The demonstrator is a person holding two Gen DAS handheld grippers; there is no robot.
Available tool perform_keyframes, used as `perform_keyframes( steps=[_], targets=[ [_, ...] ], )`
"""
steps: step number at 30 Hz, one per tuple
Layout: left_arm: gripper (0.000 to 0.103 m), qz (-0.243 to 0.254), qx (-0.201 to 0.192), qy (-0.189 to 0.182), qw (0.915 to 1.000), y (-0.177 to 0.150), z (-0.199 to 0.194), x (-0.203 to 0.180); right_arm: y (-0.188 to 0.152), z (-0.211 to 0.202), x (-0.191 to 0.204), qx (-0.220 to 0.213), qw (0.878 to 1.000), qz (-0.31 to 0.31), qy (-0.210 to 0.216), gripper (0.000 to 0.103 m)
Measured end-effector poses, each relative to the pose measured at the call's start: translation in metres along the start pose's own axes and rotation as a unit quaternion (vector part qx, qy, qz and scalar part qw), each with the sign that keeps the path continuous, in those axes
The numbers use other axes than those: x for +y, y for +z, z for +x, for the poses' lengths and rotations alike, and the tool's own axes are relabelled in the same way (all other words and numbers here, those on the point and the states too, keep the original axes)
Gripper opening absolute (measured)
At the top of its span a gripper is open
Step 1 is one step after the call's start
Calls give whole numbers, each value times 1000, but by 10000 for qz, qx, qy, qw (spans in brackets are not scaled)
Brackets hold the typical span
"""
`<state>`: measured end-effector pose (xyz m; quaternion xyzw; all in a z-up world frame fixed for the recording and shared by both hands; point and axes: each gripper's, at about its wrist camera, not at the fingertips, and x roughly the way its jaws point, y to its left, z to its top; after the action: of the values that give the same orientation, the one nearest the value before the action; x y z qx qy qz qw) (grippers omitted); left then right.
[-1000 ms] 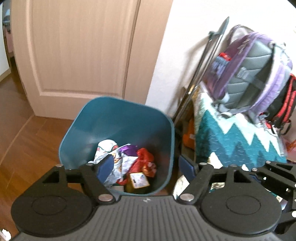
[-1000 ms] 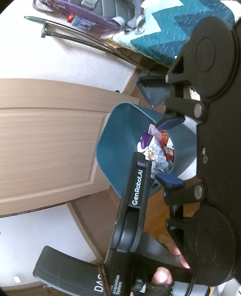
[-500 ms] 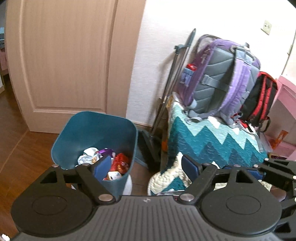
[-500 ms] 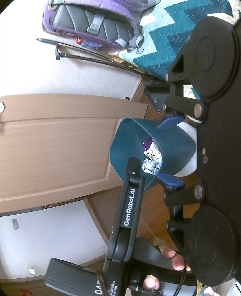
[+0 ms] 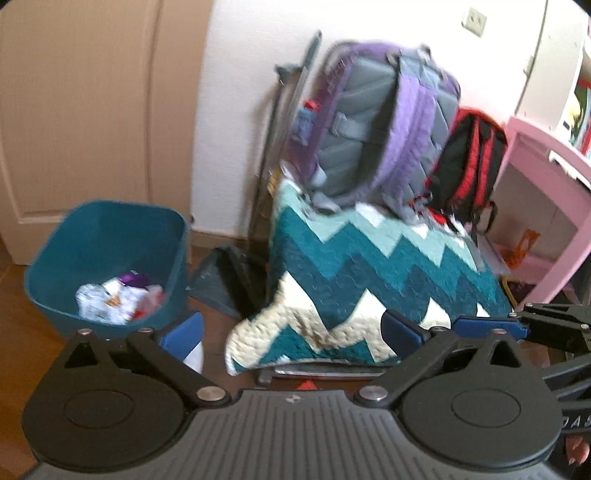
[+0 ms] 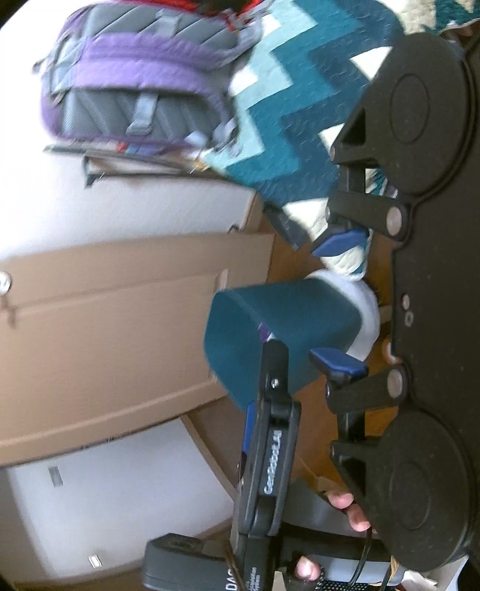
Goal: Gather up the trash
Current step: 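Lower both tools to the white tissue and orange foam net on the floor, then grasp the white tissue with the left tool while the right tool grasps the orange foam net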
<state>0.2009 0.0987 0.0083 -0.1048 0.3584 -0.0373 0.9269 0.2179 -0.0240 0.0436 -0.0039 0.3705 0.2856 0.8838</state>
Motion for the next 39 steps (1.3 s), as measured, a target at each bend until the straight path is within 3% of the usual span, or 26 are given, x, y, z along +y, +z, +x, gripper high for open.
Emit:
perform_keyframes(
  steps=[5, 9, 13, 18, 26, 34, 39],
  targets=[
    [103, 50, 437, -254, 9987, -28, 53, -17, -38, 21, -57, 348, 9979, 427, -336, 55],
    [103, 139, 856, -139, 9961, -53, 106, -28, -71, 49, -98, 698, 9934, 703, -578, 55],
    [103, 297, 1424, 29, 9894, -82, 162, -33, -106, 82, -130, 1138, 9872, 912, -644, 55],
    [103, 740, 1862, 185, 9796, -112, 220, -36, -147, 125, -167, 1617, 9771, 1204, -677, 55],
    [103, 1746, 2460, 139, 9533, -155, 313, -34, -200, 205, -193, 2227, 9699, 643, -745, 55],
    [102, 1668, 3093, 190, 9360, -200, 404, -11, -245, 291, -206, 2585, 9633, 166, -703, 55],
    [102, 1521, 3255, 120, 9331, -220, 446, -3, -267, 335, -213, 2752, 9598, 96, -543, 55]
  ],
)
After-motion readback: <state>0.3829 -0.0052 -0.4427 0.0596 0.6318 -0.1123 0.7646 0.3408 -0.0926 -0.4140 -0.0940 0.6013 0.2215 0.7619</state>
